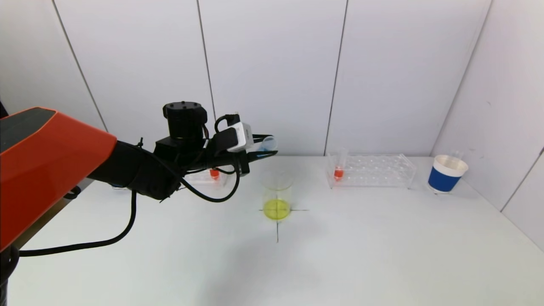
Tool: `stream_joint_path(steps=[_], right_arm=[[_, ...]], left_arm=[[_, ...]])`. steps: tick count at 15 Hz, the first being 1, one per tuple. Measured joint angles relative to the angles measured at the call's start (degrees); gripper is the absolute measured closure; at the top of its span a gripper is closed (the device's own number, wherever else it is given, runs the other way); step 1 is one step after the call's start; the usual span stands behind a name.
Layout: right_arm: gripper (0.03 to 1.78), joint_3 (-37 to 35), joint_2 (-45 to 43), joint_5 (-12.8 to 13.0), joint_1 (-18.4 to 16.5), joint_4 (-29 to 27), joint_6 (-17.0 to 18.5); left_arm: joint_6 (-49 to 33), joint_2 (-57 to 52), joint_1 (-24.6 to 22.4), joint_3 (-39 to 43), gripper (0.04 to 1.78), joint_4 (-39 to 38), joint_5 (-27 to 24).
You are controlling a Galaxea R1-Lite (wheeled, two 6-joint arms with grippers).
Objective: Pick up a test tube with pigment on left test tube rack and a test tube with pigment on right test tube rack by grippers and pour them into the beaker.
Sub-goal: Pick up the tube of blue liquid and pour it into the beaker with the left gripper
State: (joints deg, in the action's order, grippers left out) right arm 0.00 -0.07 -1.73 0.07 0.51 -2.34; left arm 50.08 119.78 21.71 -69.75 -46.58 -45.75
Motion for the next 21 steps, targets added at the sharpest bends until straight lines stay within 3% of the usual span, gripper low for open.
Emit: stream_joint_path(steps=[9, 21], right_arm=[[0.04, 0.0, 0.0, 0.0, 0.0, 0.0, 0.0], [0.04, 0.0, 0.0, 0.0, 0.0, 0.0, 0.0]], left_arm=[[8.9, -0.2, 0.1, 2.9, 1.38, -3.2, -3.6], [18.4, 0.6, 0.1, 3.8, 1.38, -3.7, -4.4]])
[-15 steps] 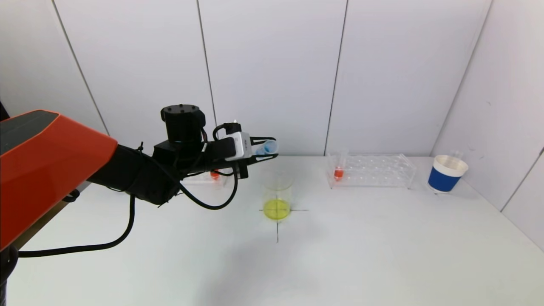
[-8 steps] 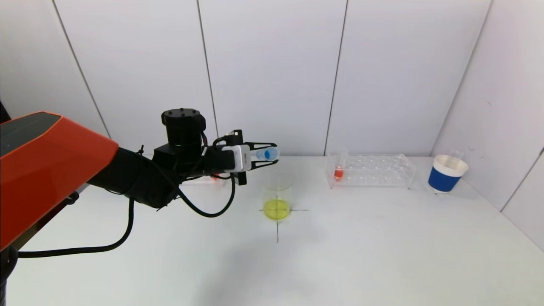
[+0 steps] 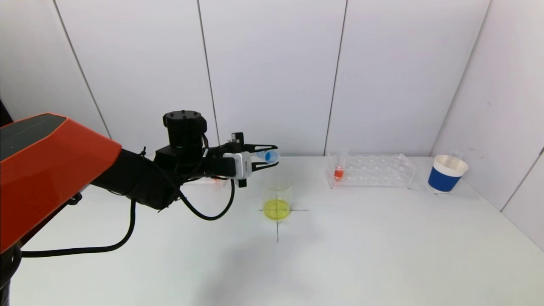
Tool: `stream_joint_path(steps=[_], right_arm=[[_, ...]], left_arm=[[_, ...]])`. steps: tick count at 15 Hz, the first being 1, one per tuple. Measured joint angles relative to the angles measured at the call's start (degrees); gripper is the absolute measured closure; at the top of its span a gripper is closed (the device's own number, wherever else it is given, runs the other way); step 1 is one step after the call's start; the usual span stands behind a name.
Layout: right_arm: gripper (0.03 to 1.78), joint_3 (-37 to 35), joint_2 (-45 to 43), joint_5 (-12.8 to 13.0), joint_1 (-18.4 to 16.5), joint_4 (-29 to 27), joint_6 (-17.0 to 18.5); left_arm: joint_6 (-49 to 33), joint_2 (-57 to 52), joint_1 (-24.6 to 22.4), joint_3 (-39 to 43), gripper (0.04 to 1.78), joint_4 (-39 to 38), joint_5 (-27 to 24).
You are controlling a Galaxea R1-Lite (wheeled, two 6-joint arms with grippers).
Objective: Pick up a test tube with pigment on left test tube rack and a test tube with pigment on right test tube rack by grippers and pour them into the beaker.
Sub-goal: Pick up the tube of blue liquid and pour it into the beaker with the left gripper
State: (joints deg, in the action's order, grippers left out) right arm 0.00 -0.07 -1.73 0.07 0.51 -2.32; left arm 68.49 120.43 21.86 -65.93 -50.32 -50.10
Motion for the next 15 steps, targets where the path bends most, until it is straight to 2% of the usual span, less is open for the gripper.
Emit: stream_joint_path(steps=[15], right_arm=[[0.04, 0.0, 0.0, 0.0, 0.0, 0.0, 0.0]], left_arm=[[6.9, 3.3, -0.1, -0.2, 1.38, -1.2, 0.1]])
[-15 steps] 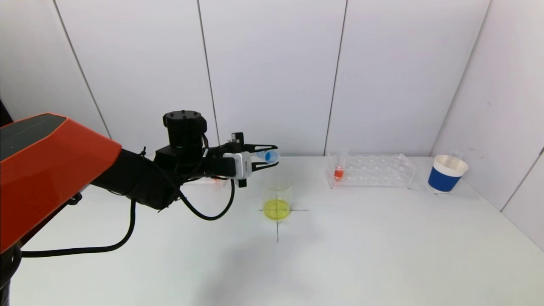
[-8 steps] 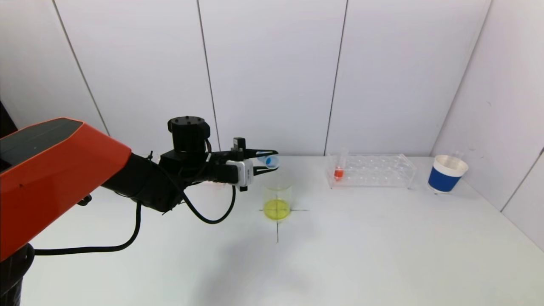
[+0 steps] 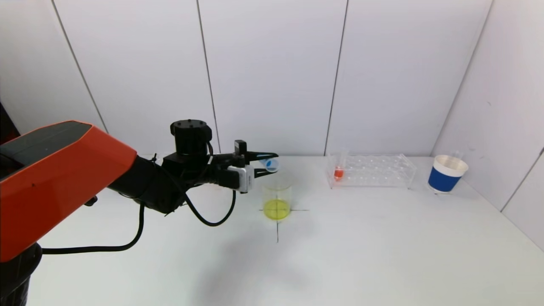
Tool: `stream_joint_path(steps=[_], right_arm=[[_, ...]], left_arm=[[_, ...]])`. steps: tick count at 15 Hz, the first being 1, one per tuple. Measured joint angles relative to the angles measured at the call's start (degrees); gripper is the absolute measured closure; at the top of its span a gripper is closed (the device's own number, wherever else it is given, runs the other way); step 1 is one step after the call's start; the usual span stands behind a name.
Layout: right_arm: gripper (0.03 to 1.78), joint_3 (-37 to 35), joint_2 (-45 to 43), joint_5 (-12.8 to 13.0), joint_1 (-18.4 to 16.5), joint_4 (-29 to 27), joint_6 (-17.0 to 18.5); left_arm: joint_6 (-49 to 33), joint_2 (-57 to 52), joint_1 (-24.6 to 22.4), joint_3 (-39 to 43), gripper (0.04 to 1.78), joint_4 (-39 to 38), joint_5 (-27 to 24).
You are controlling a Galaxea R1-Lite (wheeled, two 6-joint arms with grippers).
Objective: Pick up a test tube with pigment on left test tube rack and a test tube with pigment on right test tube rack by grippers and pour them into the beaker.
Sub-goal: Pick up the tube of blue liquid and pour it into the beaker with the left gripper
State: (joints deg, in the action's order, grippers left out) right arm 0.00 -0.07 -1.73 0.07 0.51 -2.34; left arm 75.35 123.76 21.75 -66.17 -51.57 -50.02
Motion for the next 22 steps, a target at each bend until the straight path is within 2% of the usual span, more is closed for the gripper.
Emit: stream_joint_path(steps=[10, 18, 22], right_arm=[[0.04, 0.0, 0.0, 0.0, 0.0, 0.0, 0.0], [0.04, 0.0, 0.0, 0.0, 0.0, 0.0, 0.0], [0.04, 0.0, 0.0, 0.0, 0.0, 0.0, 0.0]], left_arm=[[7.4, 2.6, -0.1, -4.5, 1.38, 2.7, 0.6], [11.9, 4.0, -0.4, -10.4, 1.38, 9.2, 2.6], [18.0, 5.3, -1.4, -16.3, 1.38, 16.0, 3.4]])
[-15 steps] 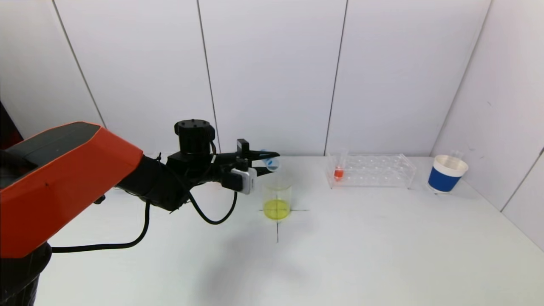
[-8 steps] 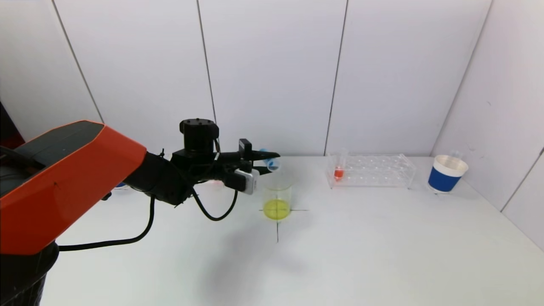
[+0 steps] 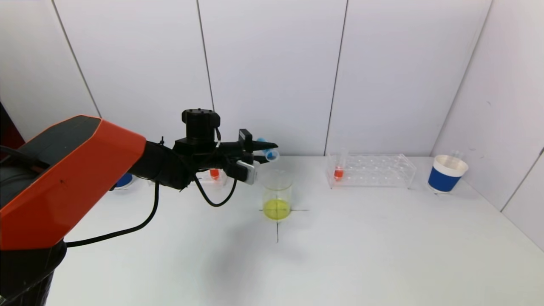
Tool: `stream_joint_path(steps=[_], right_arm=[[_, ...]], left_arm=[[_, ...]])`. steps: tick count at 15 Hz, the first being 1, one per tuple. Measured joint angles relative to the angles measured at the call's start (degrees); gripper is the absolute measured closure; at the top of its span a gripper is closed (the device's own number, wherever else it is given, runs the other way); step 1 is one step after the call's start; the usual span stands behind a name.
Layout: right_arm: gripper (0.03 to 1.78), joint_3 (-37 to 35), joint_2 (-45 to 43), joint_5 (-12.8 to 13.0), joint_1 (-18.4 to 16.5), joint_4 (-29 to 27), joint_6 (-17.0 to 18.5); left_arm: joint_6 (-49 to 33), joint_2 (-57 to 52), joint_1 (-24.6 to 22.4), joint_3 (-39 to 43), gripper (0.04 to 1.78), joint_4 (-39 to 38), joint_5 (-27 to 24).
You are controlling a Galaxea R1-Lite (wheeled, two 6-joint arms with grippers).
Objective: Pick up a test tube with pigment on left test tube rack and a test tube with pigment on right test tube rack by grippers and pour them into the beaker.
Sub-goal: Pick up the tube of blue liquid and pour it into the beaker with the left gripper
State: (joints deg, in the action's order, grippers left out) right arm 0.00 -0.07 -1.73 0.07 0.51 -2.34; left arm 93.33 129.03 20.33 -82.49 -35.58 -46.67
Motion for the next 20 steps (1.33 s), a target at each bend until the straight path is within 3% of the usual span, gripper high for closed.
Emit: stream_joint_path(steps=[20], right_arm=[[0.04, 0.0, 0.0, 0.0, 0.0, 0.0, 0.0]], left_arm=[[12.0, -0.1, 0.1, -2.2, 1.38, 4.1, 1.5]])
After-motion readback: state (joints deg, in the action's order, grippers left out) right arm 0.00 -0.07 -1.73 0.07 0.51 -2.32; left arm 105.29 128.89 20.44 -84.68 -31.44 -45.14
